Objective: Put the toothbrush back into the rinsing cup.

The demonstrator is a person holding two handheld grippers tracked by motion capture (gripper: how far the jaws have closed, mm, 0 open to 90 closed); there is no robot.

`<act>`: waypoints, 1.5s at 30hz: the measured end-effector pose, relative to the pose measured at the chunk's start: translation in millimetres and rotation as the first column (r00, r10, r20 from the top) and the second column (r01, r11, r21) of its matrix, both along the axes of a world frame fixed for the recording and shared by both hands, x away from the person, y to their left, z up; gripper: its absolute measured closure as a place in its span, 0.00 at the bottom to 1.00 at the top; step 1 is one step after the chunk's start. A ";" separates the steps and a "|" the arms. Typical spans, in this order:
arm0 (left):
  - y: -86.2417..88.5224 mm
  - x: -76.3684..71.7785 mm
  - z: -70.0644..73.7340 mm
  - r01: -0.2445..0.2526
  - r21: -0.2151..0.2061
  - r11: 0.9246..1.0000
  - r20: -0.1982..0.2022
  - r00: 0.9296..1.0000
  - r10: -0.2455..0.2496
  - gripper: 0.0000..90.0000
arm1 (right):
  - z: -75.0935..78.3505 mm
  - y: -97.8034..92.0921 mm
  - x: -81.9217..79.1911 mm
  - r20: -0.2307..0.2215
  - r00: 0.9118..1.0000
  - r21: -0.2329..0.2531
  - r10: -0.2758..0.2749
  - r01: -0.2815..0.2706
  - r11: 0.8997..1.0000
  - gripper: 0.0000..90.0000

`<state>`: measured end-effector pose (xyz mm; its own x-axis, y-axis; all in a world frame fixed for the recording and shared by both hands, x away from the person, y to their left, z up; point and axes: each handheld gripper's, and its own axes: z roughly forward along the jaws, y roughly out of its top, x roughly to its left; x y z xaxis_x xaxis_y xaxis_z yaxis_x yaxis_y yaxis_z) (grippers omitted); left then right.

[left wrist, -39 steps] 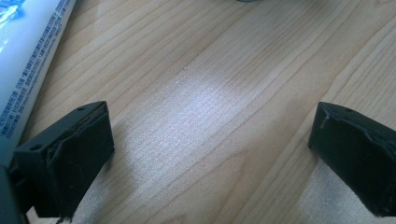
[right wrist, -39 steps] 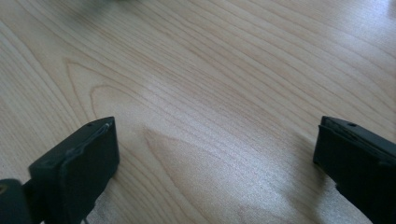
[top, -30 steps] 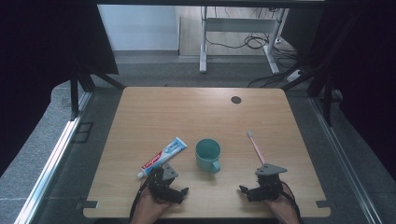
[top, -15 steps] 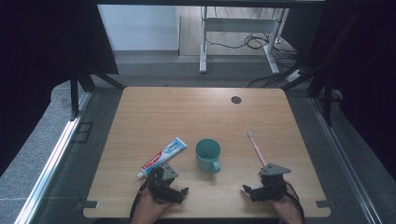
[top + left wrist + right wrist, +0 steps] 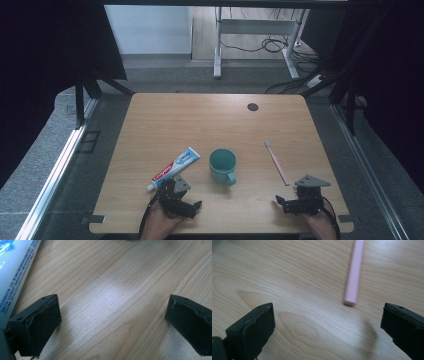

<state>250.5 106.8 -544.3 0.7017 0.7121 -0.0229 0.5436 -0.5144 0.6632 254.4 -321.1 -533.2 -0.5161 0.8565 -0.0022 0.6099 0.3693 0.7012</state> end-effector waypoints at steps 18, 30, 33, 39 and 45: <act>-0.1 0.0 0.0 -0.002 0.000 1.000 0.000 1.000 0.002 0.00 | 1.4 -9.1 7.4 -0.017 0.999 -0.010 -0.033 0.033 0.999 0.00; -0.1 0.0 0.0 -0.002 0.000 1.000 0.000 1.000 0.002 0.00 | 6.7 -4.6 17.7 -0.026 0.999 -0.020 -0.027 0.027 0.999 0.00; -0.1 0.0 0.0 -0.003 -0.001 1.000 0.000 1.000 0.003 0.00 | 6.4 -4.6 20.4 -0.035 0.999 -0.019 -0.028 0.027 0.999 0.00; -0.1 -0.1 0.0 -0.003 -0.001 1.000 -0.001 1.000 0.003 0.00 | 6.0 -3.9 24.8 -0.055 0.998 -0.022 -0.025 0.024 0.999 0.00; -0.1 0.0 0.0 -0.003 -0.001 1.000 -0.001 1.000 0.003 0.00 | 7.9 -2.4 29.9 -0.075 0.997 -0.025 -0.029 0.027 0.999 0.00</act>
